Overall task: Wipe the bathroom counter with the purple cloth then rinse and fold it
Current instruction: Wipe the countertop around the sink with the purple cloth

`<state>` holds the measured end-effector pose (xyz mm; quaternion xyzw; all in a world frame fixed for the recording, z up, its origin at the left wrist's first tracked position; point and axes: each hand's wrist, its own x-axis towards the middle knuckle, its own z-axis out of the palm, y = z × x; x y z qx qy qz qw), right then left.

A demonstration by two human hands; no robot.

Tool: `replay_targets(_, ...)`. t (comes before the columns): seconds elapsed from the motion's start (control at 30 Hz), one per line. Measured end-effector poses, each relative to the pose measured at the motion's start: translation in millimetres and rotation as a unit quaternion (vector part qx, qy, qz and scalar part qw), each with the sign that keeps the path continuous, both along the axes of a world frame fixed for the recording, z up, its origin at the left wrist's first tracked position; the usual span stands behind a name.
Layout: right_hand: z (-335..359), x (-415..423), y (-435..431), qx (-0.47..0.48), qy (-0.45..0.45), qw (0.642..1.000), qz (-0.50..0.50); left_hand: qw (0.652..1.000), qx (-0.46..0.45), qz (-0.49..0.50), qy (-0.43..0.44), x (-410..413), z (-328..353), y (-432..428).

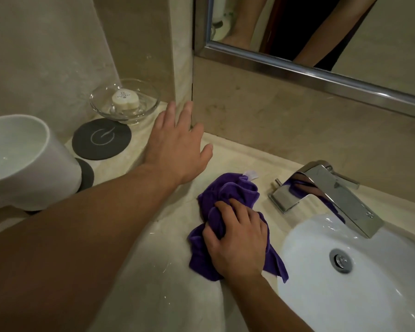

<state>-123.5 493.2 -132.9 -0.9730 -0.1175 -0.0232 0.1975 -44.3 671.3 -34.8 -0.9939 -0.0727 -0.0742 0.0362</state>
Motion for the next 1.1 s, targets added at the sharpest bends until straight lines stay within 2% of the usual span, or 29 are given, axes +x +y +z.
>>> replay_targets(0.37, 6.3, 23.8, 6.2, -0.007, 0.017, 1.000, 0.005, 0.999, 0.029, 0.038, 0.007, 9.2, -3.1, -6.5)
replay_targets(0.5, 17.7, 42.6, 3.9, -0.004, 0.036, 0.999, 0.040, 0.999, 0.025, 0.035, 0.010, 9.4, 2.4, 0.8)
replay_targets(0.6, 41.5, 62.3, -2.0, 0.051, 0.065, 0.996, 0.029, 1.000, -0.004, 0.029, 0.011, 8.3, 7.4, 3.4)
replay_targets(0.7, 74.5, 88.5, -2.4, 0.103, 0.004, 0.995, -0.001, 0.999, -0.025, 0.028, 0.000, 5.6, 9.2, 4.5)
replay_targets(0.77, 91.4, 113.7, -1.0, 0.062, -0.018, 0.998, 0.002, 0.998, -0.052, 0.029, -0.016, 4.9, 11.0, 3.9)
replay_targets(0.83, 99.5, 138.2, 0.4, -0.069, 0.046, 0.996, 0.027, 0.996, -0.079, 0.028, -0.034, 4.2, 12.4, 1.9)
replay_targets(0.9, 93.1, 152.5, -0.8, -0.203, 0.129, 0.970, 0.046, 0.993, -0.106, 0.031, -0.046, 4.7, 13.7, 0.8)
replay_targets(0.97, 83.0, 159.3, -2.7, -0.205, 0.162, 0.965, 0.022, 0.990, -0.124, 0.033, -0.056, 5.9, 14.5, 0.4)
replay_targets(1.03, 72.0, 159.7, 0.1, -0.125, 0.175, 0.976, -0.023, 0.989, -0.131, 0.030, -0.056, 6.5, 13.7, 0.8)
replay_targets(1.1, 57.5, 154.8, 7.8, -0.138, 0.193, 0.971, -0.039, 0.988, -0.142, 0.032, -0.056, 7.0, 12.8, 1.2)
